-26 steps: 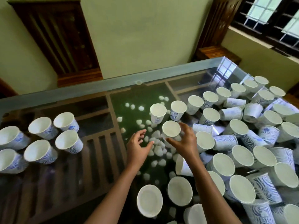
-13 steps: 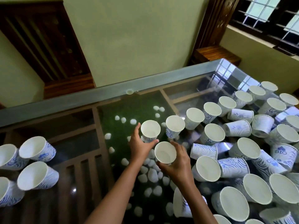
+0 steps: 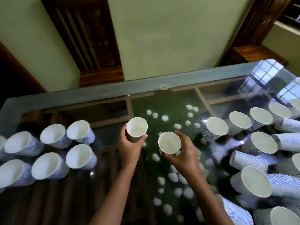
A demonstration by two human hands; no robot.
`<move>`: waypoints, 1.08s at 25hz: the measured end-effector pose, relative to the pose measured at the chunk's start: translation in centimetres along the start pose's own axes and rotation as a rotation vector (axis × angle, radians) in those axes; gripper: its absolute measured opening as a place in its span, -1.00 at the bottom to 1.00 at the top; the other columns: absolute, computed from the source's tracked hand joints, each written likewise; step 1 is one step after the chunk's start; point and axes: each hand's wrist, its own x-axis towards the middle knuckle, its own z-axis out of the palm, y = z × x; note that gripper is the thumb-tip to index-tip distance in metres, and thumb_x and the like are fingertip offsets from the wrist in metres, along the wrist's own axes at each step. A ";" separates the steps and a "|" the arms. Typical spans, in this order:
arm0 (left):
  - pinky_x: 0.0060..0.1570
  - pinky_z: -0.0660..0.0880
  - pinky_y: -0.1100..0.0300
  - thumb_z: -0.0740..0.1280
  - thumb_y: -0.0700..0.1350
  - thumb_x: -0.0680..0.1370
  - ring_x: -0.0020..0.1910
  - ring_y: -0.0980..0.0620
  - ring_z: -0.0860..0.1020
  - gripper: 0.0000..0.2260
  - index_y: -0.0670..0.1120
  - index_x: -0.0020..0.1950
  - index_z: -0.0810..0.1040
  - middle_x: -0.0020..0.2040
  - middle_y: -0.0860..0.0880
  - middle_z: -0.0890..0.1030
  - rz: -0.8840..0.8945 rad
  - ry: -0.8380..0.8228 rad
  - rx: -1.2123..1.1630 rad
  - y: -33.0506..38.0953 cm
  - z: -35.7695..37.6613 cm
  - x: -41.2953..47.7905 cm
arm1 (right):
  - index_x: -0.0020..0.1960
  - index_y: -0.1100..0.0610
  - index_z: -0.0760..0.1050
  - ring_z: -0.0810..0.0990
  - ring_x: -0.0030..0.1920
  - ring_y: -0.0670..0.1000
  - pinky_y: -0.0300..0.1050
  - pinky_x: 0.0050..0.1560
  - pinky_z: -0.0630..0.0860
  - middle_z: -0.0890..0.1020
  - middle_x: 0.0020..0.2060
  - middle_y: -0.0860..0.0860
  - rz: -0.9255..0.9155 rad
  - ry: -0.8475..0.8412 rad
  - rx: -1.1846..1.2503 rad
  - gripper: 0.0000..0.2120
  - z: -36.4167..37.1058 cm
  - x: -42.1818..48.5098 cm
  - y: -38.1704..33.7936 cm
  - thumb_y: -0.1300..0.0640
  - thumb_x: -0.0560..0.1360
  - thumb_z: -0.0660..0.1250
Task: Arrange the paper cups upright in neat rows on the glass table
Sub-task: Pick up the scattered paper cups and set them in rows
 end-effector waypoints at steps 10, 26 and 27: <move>0.27 0.33 0.07 0.56 -0.16 0.27 0.27 -0.05 0.41 -0.35 -0.10 0.32 0.40 0.27 -0.08 0.50 -0.048 0.134 0.037 -2.8 -6.5 5.6 | 0.38 0.20 0.31 0.44 0.20 0.04 -0.35 0.07 0.26 0.43 0.22 0.09 -0.106 -0.115 -0.004 -0.24 9.8 3.2 -5.8 0.15 0.26 0.54; 0.33 0.31 0.07 0.52 -0.21 0.32 0.36 -0.08 0.35 -0.28 -0.13 0.41 0.28 0.40 -0.11 0.37 -0.180 0.044 -0.117 -3.5 -5.5 5.8 | 0.46 0.17 0.15 0.30 0.40 0.09 0.02 0.40 0.28 0.32 0.40 0.12 -0.019 -0.056 0.000 -0.13 11.5 6.1 -5.8 0.09 0.29 0.54; 0.30 0.29 0.14 0.52 -0.22 0.32 0.37 -0.07 0.35 -0.28 -0.14 0.42 0.27 0.41 -0.12 0.36 -0.204 0.039 -0.134 -3.4 -5.6 5.1 | 0.47 0.15 0.13 0.30 0.40 0.08 0.04 0.40 0.29 0.31 0.40 0.11 -0.012 -0.072 -0.014 -0.12 10.8 5.5 -5.6 0.09 0.30 0.54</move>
